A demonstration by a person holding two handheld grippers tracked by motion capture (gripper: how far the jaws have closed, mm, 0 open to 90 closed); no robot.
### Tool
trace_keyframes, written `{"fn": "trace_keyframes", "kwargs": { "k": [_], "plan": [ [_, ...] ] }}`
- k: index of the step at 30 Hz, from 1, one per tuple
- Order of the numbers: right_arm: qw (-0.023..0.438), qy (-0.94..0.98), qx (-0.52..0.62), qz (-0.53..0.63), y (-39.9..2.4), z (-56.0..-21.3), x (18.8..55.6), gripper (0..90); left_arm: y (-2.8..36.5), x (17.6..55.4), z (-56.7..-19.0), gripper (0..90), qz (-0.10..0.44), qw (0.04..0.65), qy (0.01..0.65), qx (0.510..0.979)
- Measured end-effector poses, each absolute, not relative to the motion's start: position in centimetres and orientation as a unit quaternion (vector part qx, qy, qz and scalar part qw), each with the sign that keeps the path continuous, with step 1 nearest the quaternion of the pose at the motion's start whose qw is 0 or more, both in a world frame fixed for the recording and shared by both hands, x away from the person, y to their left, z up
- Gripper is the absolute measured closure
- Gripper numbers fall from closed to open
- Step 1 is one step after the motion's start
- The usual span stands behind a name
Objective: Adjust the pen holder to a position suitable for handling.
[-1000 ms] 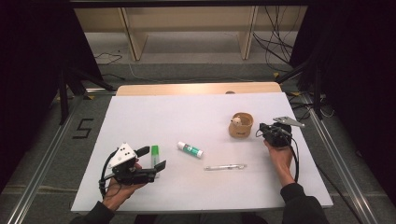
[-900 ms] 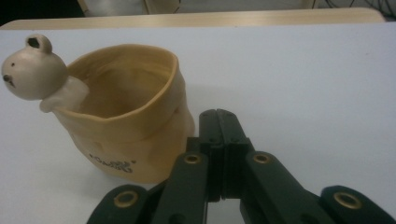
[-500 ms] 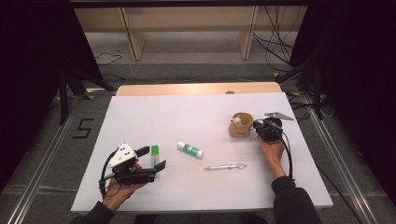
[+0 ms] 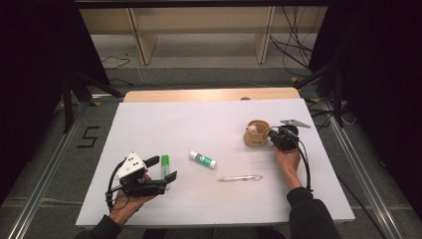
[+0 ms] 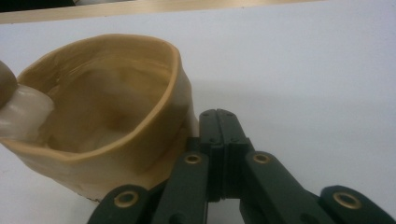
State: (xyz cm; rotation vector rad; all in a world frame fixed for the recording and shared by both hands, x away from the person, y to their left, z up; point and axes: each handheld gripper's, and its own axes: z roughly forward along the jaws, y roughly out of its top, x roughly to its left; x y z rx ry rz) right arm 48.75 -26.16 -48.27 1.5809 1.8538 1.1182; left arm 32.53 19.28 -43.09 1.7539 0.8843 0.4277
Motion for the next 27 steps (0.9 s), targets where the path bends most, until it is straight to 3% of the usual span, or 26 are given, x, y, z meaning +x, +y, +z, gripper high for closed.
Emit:
{"fn": "trace_keyframes", "kwargs": {
  "k": [8, 27],
  "plan": [
    [0.224, 0.681, 0.569, 0.403, -25.2, -48.3, 48.7, 90.0, 19.2, 32.6, -43.1, 16.0, 0.18, 0.536, 0.371, 0.737],
    [0.211, 0.733, 0.514, 0.392, -17.5, -48.1, 50.1, 90.0, 19.3, 32.5, -43.1, 16.0, 0.18, 0.536, 0.37, 0.737]
  ]
}}
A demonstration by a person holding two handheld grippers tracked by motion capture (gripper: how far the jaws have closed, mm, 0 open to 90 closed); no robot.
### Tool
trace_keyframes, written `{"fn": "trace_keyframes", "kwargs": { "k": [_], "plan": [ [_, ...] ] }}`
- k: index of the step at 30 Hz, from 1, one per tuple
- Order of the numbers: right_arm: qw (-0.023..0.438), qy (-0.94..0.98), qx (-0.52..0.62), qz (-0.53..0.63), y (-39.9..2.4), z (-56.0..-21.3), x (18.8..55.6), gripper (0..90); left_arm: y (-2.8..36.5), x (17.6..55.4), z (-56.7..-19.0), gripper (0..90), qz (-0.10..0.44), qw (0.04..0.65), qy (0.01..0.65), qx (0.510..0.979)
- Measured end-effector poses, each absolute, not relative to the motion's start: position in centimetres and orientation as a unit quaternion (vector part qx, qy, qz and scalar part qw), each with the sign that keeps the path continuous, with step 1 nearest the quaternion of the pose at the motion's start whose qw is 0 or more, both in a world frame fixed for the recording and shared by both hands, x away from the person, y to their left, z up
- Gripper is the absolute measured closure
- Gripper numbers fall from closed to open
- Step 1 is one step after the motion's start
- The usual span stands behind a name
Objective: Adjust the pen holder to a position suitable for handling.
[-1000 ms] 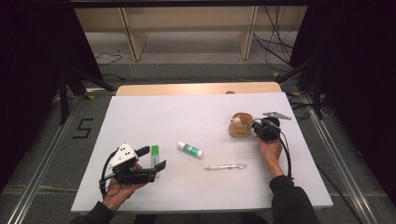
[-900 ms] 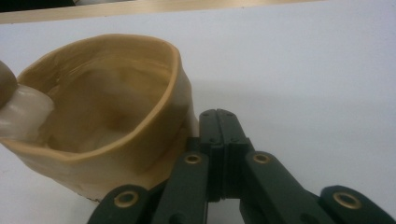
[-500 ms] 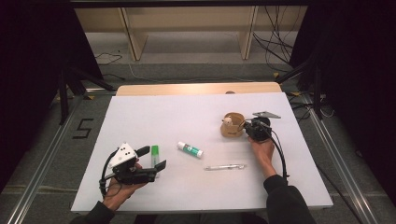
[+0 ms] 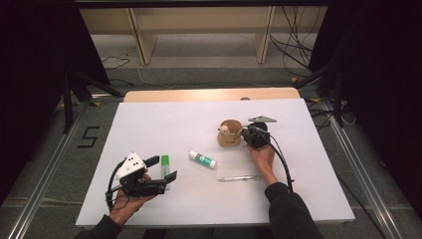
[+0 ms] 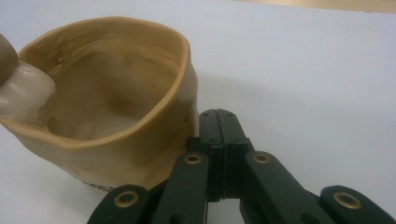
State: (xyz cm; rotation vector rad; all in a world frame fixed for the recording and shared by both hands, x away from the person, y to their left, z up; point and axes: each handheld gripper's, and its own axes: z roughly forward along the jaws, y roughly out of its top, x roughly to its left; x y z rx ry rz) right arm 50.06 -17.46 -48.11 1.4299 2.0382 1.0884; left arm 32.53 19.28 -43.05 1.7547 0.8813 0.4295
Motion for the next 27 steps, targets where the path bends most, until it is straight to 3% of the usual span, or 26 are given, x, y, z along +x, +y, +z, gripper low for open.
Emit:
{"fn": "trace_keyframes", "kwargs": {
  "k": [19, 27],
  "plan": [
    [0.197, 0.767, 0.47, 0.39, -11.6, -48.0, 50.0, 90.0, 19.4, 32.7, -43.1, 16.1, 0.186, 0.527, 0.382, 0.735],
    [0.196, 0.769, 0.466, 0.391, -11.0, -48.0, 50.1, 90.0, 19.5, 32.9, -43.1, 16.1, 0.186, 0.52, 0.393, 0.735]
  ]
}}
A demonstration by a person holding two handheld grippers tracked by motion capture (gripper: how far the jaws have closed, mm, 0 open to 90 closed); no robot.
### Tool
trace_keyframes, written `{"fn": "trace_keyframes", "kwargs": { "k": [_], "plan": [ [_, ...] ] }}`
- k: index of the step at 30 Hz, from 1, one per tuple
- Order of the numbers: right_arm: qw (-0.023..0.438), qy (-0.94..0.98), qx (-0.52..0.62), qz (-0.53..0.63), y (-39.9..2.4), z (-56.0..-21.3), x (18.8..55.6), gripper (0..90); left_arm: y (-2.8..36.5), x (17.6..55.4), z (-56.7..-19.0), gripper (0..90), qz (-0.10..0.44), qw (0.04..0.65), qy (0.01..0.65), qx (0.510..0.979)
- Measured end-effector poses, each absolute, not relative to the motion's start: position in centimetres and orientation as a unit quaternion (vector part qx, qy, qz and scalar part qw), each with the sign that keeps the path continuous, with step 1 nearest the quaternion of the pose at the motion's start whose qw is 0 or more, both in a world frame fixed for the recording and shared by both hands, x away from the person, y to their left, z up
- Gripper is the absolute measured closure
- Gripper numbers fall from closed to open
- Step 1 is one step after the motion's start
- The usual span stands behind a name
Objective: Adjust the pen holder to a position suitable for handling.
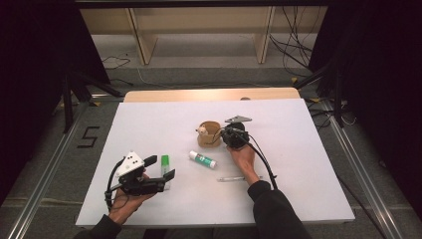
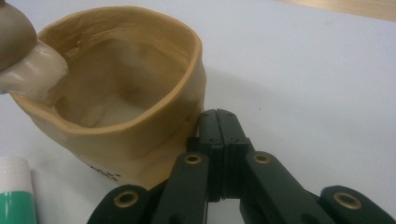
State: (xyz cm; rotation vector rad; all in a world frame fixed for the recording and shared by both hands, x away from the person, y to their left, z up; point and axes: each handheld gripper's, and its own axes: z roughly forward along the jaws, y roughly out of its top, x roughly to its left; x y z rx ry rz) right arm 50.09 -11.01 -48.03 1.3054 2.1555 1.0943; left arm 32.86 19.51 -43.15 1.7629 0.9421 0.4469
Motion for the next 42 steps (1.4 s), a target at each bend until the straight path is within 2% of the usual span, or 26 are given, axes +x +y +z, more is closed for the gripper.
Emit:
{"fn": "trace_keyframes", "kwargs": {
  "k": [4, 8, 16, 17, 20, 21, 33, 42],
  "plan": [
    [0.193, 0.771, 0.465, 0.39, -11.1, -48.0, 50.1, 90.0, 19.5, 32.9, -43.1, 16.1, 0.187, 0.518, 0.394, 0.736],
    [0.19, 0.772, 0.464, 0.391, -11.4, -47.8, 50.0, 85.2, 19.6, 32.9, -43.1, 16.1, 0.187, 0.518, 0.395, 0.735],
    [0.186, 0.766, 0.459, 0.41, -13.4, -46.5, 48.7, 71.8, 19.6, 32.8, -43.2, 16.1, 0.188, 0.518, 0.396, 0.735],
    [0.19, 0.764, 0.457, 0.414, -14.0, -46.2, 48.3, 66.2, 19.6, 32.9, -43.2, 16.1, 0.188, 0.518, 0.396, 0.735],
    [0.188, 0.765, 0.455, 0.416, -14.6, -45.9, 47.9, 63.7, 19.7, 32.9, -43.2, 16.1, 0.187, 0.518, 0.398, 0.734],
    [0.181, 0.769, 0.451, 0.415, -15.0, -45.5, 47.6, 59.7, 19.7, 32.9, -43.1, 16.1, 0.187, 0.518, 0.398, 0.734],
    [0.14, 0.786, 0.424, 0.429, -15.1, -43.6, 46.2, 43.4, 19.8, 32.8, -43.0, 16.1, 0.187, 0.519, 0.397, 0.733],
    [0.121, 0.8, 0.409, 0.422, -14.9, -43.3, 45.9, 37.2, 19.9, 32.9, -43.0, 16.1, 0.187, 0.521, 0.399, 0.731]
  ]
}}
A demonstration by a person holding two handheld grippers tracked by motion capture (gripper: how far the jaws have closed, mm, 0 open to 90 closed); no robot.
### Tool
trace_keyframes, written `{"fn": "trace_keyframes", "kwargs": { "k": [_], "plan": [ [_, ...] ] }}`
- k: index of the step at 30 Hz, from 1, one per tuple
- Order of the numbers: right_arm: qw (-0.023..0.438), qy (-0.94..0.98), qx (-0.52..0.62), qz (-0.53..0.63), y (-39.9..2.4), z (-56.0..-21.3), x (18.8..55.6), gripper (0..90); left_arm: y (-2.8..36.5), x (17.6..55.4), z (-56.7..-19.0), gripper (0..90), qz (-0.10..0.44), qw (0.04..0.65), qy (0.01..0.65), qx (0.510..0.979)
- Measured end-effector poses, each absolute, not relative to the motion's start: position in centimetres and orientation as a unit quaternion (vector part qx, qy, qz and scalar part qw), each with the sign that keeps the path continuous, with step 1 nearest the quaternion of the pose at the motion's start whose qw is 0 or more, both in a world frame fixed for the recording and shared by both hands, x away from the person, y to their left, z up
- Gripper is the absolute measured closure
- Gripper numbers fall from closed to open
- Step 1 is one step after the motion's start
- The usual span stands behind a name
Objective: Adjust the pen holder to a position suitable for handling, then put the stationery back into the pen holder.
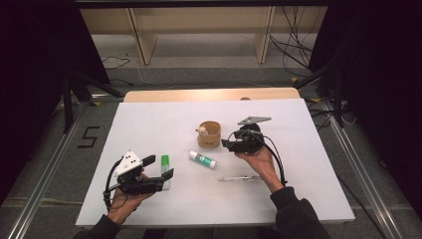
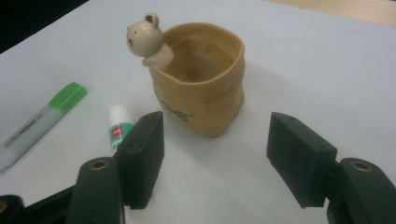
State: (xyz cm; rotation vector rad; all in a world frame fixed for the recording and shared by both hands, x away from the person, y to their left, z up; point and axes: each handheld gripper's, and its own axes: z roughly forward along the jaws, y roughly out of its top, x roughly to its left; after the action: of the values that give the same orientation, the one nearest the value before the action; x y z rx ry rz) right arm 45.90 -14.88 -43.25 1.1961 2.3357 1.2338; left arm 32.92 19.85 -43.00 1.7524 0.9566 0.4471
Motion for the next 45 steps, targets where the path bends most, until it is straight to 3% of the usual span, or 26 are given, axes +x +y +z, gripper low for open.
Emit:
{"fn": "trace_keyframes", "kwargs": {
  "k": [24, 45],
  "plan": [
    [0.073, 0.839, 0.357, 0.405, -12.1, -42.3, 44.6, 22.6, 19.7, 33.1, -43.0, 16.1, 0.186, 0.52, 0.401, 0.731],
    [0.057, 0.867, 0.328, 0.371, -10.0, -42.6, 44.2, 21.3, 19.6, 33.0, -43.0, 16.1, 0.186, 0.518, 0.4, 0.732]
  ]
}}
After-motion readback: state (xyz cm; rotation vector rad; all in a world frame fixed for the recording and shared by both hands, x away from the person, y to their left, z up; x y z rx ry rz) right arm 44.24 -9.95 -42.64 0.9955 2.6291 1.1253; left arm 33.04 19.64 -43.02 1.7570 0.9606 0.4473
